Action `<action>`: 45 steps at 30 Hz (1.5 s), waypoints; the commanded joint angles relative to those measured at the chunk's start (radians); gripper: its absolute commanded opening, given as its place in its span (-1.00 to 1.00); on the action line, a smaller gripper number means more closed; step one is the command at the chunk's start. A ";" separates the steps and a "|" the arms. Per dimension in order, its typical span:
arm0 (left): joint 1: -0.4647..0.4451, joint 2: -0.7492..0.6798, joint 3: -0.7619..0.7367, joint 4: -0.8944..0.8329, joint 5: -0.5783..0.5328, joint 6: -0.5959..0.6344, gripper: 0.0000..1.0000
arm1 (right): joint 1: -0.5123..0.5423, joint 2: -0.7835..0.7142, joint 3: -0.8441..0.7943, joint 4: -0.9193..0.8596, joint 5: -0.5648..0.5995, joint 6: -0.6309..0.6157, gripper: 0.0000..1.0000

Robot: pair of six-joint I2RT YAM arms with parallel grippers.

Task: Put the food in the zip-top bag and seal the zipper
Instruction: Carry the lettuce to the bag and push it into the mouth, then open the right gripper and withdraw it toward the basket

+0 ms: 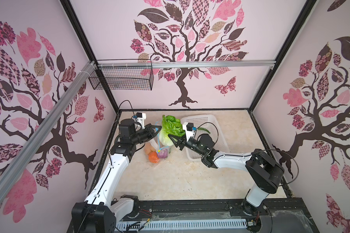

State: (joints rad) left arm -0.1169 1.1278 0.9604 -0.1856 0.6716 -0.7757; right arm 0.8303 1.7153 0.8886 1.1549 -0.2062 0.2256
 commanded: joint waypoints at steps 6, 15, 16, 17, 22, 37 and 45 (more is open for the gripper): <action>-0.010 -0.035 0.035 0.071 0.082 -0.130 -1.00 | 0.077 0.151 0.072 0.169 0.124 -0.085 0.04; -0.009 -0.035 0.079 0.095 0.091 -0.175 -1.00 | 0.092 0.150 0.049 0.033 0.290 -0.237 0.07; -0.010 -0.031 0.080 0.098 0.092 -0.174 -1.00 | 0.092 0.149 0.049 0.035 0.321 -0.244 0.08; -0.010 -0.028 0.076 0.098 0.092 -0.173 -1.00 | 0.092 0.146 0.053 0.037 0.349 -0.243 0.09; -0.013 -0.027 0.031 0.111 0.093 -0.185 -1.00 | 0.092 0.134 0.153 -0.054 0.388 -0.161 0.10; 0.004 -0.005 0.081 0.154 0.057 -0.186 -1.00 | 0.144 0.161 0.044 0.019 0.243 -0.357 0.51; 0.022 -0.005 0.077 0.097 0.013 -0.073 -1.00 | 0.142 -0.020 -0.002 -0.257 0.118 -0.355 0.99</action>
State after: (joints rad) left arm -0.0986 1.1301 0.9752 -0.1181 0.6903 -0.9127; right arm 0.9657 1.8091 0.8978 1.0134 -0.0086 -0.1284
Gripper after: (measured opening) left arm 0.050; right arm 0.992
